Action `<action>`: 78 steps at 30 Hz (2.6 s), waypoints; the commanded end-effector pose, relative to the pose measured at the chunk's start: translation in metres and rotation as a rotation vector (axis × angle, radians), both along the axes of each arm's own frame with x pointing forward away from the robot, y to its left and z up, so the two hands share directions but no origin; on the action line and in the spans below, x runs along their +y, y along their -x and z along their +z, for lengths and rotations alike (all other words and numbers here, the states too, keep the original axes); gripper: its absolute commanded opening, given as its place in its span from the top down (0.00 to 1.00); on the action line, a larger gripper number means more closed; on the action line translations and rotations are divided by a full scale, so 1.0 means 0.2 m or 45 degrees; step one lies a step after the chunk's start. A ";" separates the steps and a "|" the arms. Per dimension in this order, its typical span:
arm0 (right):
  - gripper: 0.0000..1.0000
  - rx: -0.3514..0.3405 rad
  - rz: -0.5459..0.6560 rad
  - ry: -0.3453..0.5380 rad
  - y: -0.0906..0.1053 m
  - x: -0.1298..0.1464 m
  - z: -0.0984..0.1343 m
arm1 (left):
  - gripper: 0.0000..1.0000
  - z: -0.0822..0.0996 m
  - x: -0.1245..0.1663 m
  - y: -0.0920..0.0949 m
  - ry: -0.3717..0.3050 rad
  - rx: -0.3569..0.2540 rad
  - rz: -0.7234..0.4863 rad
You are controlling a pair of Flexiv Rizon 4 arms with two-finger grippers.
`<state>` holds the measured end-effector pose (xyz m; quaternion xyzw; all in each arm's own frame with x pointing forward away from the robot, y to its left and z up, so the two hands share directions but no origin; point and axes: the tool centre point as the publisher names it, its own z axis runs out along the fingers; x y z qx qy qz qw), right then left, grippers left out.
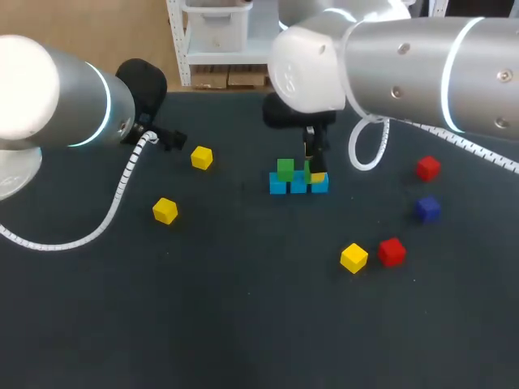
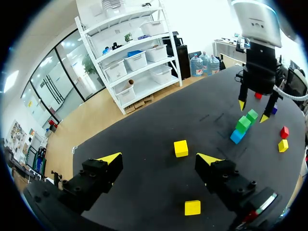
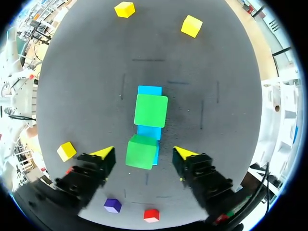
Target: Place the blue cubes, place green cubes on the blue cubes, place the yellow cubes on the green cubes, then place the red cubes on the yellow cubes, and place purple cube on the red cubes.
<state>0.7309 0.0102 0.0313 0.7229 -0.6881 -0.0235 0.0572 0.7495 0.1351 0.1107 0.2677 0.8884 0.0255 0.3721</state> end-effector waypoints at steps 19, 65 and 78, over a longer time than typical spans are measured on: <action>0.71 0.004 0.005 -0.005 0.00 0.00 -0.01 | 0.00 0.00 0.00 -0.01 0.001 0.003 -0.005; 0.73 0.012 -0.013 -0.015 -0.02 0.00 -0.02 | 0.00 0.00 0.00 -0.01 0.001 0.003 -0.005; 0.00 0.013 -0.021 -0.024 -0.01 0.00 -0.01 | 0.00 0.00 0.00 -0.01 0.001 0.003 -0.005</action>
